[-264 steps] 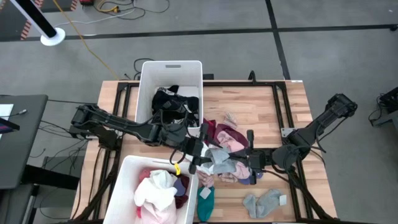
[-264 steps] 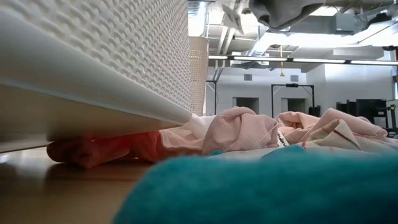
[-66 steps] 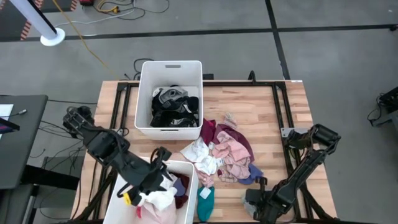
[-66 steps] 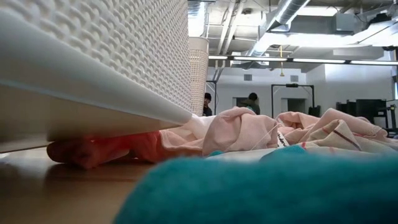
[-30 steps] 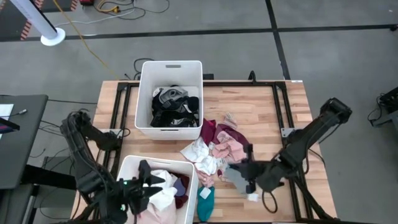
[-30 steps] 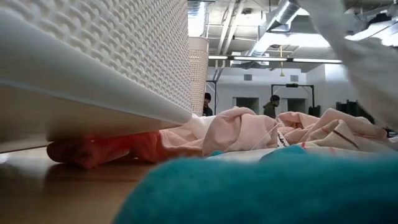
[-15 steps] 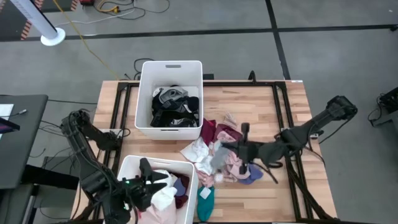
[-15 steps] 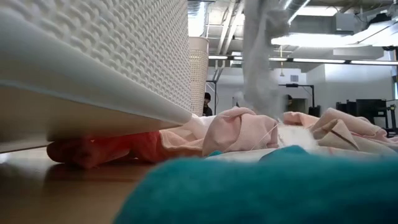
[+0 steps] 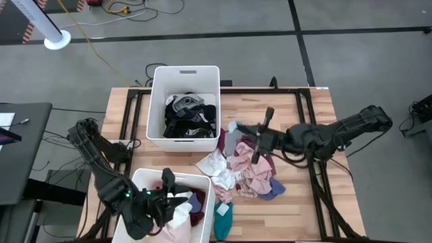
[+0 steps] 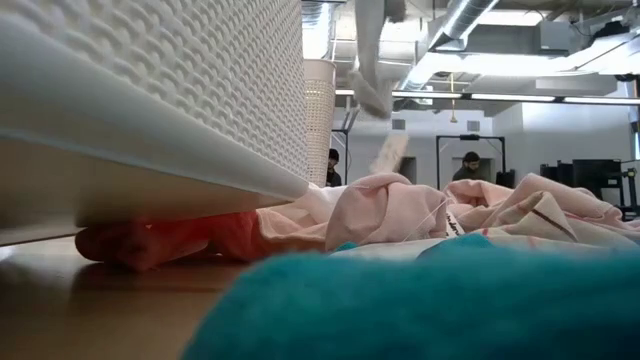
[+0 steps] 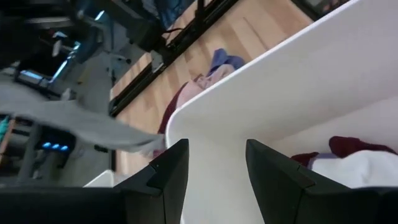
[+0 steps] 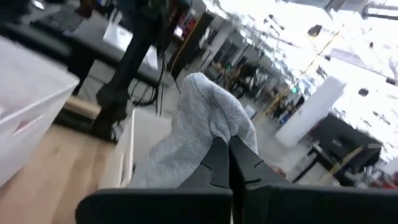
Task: Sort clothes
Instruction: Put the gray sock into the top white laundry bin, then put the pink underwear into the bottom white laundry bin
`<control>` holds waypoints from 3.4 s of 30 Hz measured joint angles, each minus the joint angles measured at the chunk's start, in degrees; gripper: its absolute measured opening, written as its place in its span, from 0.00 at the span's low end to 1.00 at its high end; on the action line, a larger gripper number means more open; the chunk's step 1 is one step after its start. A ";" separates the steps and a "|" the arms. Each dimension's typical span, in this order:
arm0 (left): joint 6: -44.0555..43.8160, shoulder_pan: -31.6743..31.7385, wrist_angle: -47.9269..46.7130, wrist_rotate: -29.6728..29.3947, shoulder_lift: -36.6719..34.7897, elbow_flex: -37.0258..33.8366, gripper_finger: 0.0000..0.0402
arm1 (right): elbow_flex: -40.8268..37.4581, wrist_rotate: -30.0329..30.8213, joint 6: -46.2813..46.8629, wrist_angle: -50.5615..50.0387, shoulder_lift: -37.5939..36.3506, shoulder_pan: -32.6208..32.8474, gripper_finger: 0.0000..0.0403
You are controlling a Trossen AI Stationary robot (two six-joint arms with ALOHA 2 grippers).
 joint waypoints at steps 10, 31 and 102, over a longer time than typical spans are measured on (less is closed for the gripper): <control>7.30 6.96 8.12 15.62 0.02 0.02 0.39 | 6.89 -15.27 -1.15 0.33 0.60 -11.58 0.00; 16.91 24.01 19.00 50.83 0.24 0.04 0.39 | 16.20 -43.93 10.92 8.29 9.64 -30.76 0.00; 15.09 25.11 18.48 53.71 0.20 0.00 0.39 | 31.50 -59.21 20.89 -34.71 31.67 -47.20 0.36</control>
